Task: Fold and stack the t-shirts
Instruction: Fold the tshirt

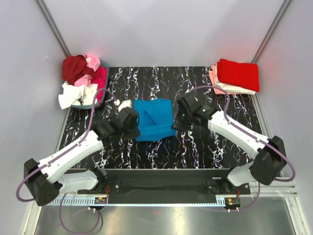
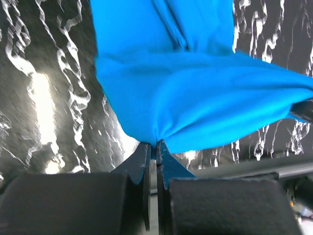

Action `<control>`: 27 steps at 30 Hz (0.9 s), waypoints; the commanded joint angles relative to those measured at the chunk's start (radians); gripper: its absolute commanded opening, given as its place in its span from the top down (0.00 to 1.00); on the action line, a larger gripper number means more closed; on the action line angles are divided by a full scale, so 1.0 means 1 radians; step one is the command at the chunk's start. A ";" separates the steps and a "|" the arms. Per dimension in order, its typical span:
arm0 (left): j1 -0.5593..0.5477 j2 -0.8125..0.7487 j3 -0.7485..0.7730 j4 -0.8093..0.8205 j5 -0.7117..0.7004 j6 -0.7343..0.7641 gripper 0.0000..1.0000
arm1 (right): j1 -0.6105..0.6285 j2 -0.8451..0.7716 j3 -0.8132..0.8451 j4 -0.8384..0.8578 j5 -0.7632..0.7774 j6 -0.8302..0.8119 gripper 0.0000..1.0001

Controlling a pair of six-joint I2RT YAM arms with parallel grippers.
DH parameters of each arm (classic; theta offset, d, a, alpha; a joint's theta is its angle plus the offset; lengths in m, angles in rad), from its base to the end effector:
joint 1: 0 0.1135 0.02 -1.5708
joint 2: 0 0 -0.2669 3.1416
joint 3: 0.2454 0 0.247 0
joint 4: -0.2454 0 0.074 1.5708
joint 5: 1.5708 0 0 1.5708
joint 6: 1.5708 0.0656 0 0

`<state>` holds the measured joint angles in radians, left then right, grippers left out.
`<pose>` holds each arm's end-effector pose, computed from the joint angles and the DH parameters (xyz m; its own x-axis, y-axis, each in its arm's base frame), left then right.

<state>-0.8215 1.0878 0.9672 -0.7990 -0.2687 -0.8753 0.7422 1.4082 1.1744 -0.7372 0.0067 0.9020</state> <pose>0.1655 -0.1524 0.2715 -0.8049 -0.2215 -0.5505 -0.0338 0.9434 -0.3301 0.2233 0.2042 0.2645 -0.9053 0.2343 -0.3543 0.0599 0.8963 0.4394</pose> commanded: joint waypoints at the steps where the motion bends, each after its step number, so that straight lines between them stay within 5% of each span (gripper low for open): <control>1: 0.074 0.050 0.085 0.014 0.045 0.139 1.00 | -0.069 0.050 0.123 -0.047 0.015 -0.107 1.00; 11: 0.329 0.305 0.313 0.052 0.164 0.308 1.00 | -0.223 0.358 0.427 -0.083 -0.060 -0.248 1.00; 19: 0.513 0.754 0.622 0.064 0.253 0.441 1.00 | -0.319 0.876 0.974 -0.192 -0.089 -0.308 1.00; 20: 0.525 0.809 0.705 0.066 0.263 0.453 0.94 | -0.329 0.940 1.054 -0.218 -0.088 -0.316 1.00; 21: 0.538 0.918 0.743 0.073 0.325 0.467 0.60 | -0.339 1.003 1.225 -0.275 -0.094 -0.321 0.90; 22: 0.560 1.034 0.830 0.054 0.350 0.478 0.41 | -0.352 1.119 1.307 -0.300 -0.102 -0.336 0.47; 23: 0.571 1.035 0.876 0.053 0.390 0.484 0.29 | -0.359 1.171 1.388 -0.336 -0.088 -0.328 0.32; 25: 0.588 1.159 0.938 0.029 0.457 0.493 0.17 | -0.368 1.235 1.515 -0.377 -0.093 -0.316 0.17; 27: 0.588 1.146 0.903 0.095 0.459 0.486 0.13 | -0.371 1.211 1.392 -0.285 -0.109 -0.310 0.15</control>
<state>-0.2424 2.2417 1.8549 -0.6945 0.0994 -0.4297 0.3843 2.6419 2.5877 -0.9863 -0.1066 0.6052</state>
